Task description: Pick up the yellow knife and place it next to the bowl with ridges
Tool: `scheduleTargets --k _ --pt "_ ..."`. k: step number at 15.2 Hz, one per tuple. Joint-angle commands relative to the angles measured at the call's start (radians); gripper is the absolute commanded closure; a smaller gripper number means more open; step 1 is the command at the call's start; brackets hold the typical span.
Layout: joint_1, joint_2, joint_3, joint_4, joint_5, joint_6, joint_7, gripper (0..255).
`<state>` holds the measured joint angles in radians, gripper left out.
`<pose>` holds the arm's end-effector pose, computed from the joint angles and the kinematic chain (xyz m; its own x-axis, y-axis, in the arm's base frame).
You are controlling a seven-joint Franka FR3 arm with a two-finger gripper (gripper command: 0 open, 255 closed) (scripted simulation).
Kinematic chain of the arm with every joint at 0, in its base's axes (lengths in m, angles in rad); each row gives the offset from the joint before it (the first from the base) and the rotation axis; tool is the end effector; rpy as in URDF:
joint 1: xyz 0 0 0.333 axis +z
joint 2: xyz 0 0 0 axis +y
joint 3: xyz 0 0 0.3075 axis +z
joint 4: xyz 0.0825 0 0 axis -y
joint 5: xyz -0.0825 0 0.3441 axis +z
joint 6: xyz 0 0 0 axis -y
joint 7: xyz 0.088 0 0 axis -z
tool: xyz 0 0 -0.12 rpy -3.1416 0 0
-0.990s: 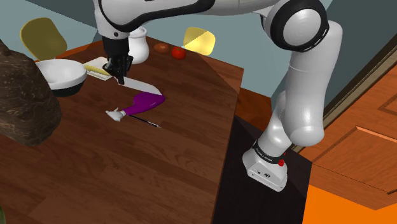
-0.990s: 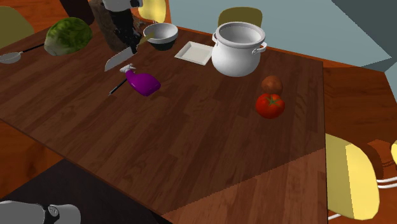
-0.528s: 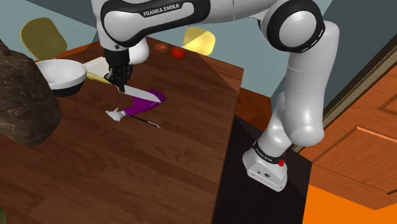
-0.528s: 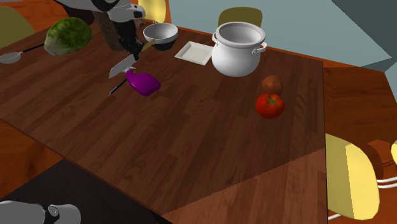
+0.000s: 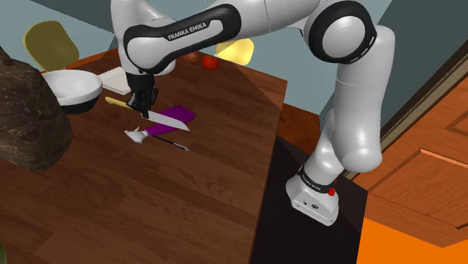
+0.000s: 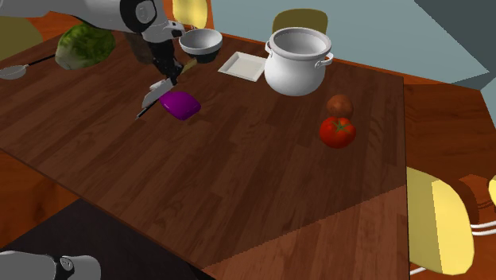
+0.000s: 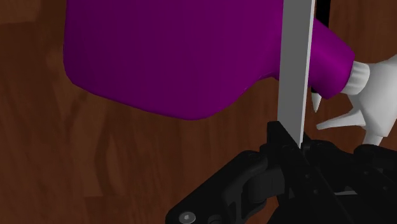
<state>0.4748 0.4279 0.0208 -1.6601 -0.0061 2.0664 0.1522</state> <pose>0.5532 0.2970 0.3583 0.9410 0.3377 -0.0218 0.3378 -0.9412 0.0000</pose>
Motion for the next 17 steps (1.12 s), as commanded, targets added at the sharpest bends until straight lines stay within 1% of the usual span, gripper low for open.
scheduleTargets --k 1,2,10,11,16,17 --pt "0.000 0.011 0.000 -0.010 0.000 0.022 0.001 255" --pt "0.000 0.019 0.000 -0.017 0.000 0.036 0.001 255" --pt "0.000 0.019 0.000 -0.017 0.000 0.036 0.001 255" --pt "0.001 0.018 0.000 -0.019 0.000 0.037 0.001 0" --pt "0.000 0.019 0.000 -0.017 0.000 0.037 0.001 0" --pt "0.000 0.006 0.000 -0.002 0.000 0.008 0.000 0"
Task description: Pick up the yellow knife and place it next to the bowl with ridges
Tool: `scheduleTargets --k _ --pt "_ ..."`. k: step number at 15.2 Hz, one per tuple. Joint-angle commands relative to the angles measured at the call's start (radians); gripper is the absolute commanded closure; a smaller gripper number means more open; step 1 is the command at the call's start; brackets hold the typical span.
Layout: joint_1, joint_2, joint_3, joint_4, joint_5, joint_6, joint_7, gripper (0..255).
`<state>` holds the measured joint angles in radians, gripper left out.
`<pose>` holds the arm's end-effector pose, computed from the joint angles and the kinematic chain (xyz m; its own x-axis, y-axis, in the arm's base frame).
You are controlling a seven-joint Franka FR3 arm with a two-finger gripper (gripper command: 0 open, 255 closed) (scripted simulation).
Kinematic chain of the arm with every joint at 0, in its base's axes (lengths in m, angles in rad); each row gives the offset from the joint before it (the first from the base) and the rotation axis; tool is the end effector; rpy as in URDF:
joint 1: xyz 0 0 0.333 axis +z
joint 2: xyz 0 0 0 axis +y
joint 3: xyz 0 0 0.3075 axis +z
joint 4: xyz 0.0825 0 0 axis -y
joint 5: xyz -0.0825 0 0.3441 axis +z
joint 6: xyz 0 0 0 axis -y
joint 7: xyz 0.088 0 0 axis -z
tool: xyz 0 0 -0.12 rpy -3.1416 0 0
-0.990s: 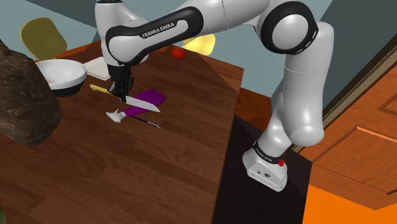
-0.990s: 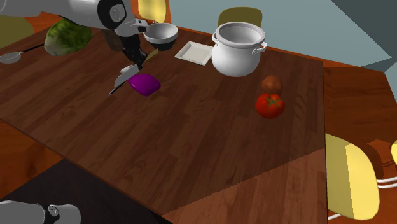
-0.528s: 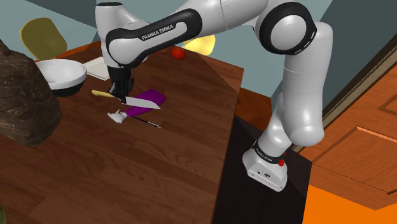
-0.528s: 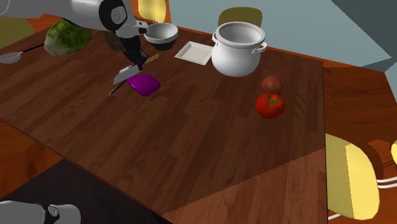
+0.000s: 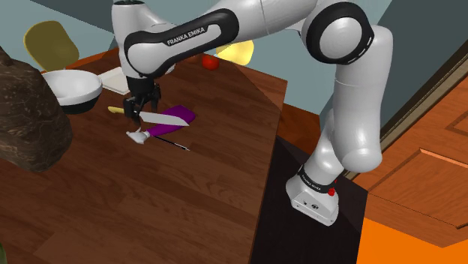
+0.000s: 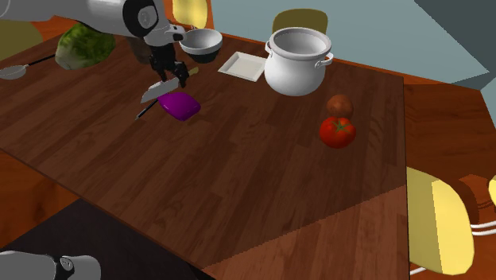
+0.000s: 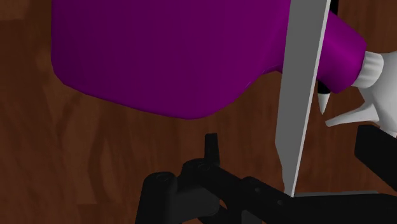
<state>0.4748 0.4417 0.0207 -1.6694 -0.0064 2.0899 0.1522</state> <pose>0.5542 0.2975 0.3477 0.9410 0.3378 -0.0214 0.3379 -0.9412 -0.0001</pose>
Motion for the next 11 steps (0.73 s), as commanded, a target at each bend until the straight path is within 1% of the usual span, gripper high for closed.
scheduleTargets --k 1,3,11 --pt "0.000 -0.020 0.000 0.024 0.000 -0.044 0.000 0" --pt "0.000 -0.039 0.001 0.057 0.001 -0.096 0.000 0" --pt "0.000 -0.039 0.001 0.057 0.001 -0.096 0.000 0"
